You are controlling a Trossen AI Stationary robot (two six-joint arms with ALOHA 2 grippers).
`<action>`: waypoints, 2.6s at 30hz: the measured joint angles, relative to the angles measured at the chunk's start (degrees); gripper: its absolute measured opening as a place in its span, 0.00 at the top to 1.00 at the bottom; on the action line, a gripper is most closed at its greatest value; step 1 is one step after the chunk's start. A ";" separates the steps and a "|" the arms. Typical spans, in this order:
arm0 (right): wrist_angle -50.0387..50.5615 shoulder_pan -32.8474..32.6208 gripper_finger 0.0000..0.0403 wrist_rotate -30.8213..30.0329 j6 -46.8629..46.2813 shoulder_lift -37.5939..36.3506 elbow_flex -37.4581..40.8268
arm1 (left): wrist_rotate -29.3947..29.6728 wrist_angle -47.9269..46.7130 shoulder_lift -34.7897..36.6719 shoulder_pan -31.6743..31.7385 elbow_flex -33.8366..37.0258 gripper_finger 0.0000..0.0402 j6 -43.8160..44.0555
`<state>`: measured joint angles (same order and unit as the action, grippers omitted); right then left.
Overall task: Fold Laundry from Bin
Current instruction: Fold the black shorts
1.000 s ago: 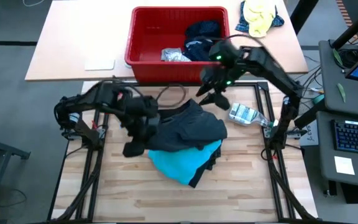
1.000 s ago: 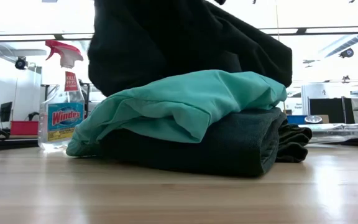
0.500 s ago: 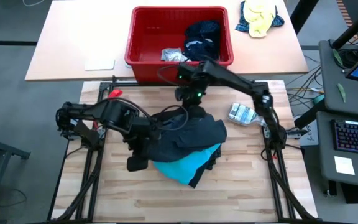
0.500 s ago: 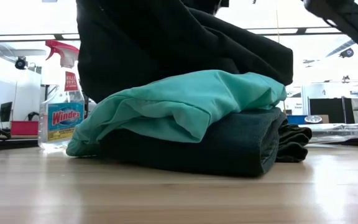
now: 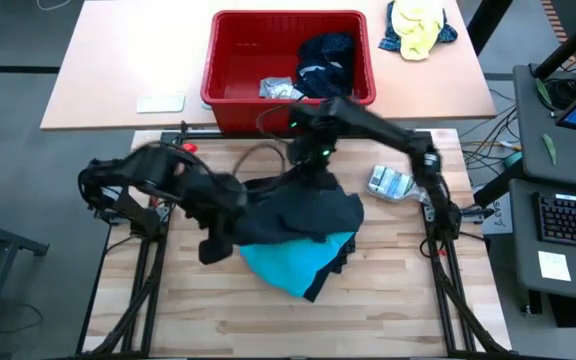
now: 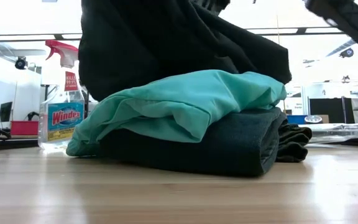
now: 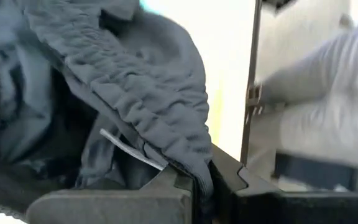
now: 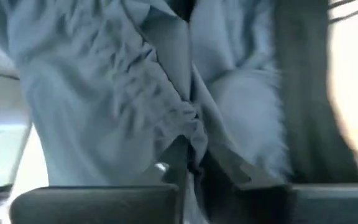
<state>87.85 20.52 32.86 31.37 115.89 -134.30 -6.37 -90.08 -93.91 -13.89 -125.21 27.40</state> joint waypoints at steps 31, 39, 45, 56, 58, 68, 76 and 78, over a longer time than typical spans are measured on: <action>-50.09 -1.85 0.98 -45.84 6.77 -32.53 -0.33 | 50.31 40.31 6.21 12.53 -9.77 1.00 -62.86; -53.53 0.55 0.98 -49.05 8.16 -31.23 -0.31 | 41.09 46.85 8.16 24.68 -9.77 1.00 -65.03; -42.86 0.47 0.98 -48.92 1.75 -35.40 -0.44 | 27.36 28.80 8.76 24.02 -9.77 1.00 -51.69; -14.80 0.49 0.98 -25.44 -17.08 -38.20 -0.64 | 4.06 16.73 4.15 21.80 -9.72 1.00 -33.99; -8.95 0.49 0.98 -25.38 -18.83 -37.42 -0.56 | 4.00 12.73 2.96 20.58 -9.70 1.00 -32.76; -15.04 2.22 0.98 -47.71 -15.41 -35.07 -0.52 | 18.95 14.02 1.48 22.78 -9.70 1.00 -32.57; -17.10 4.60 0.98 -36.46 -33.98 -26.48 -0.59 | 14.71 29.45 -1.10 29.44 -9.60 1.00 -11.44; -18.61 4.60 0.98 -29.86 -38.42 -23.96 -0.50 | 13.35 29.22 -2.72 29.44 -9.37 1.00 -8.29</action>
<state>69.24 25.12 3.00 -7.05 91.93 -134.80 6.98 -60.87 -96.63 15.55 -134.58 19.11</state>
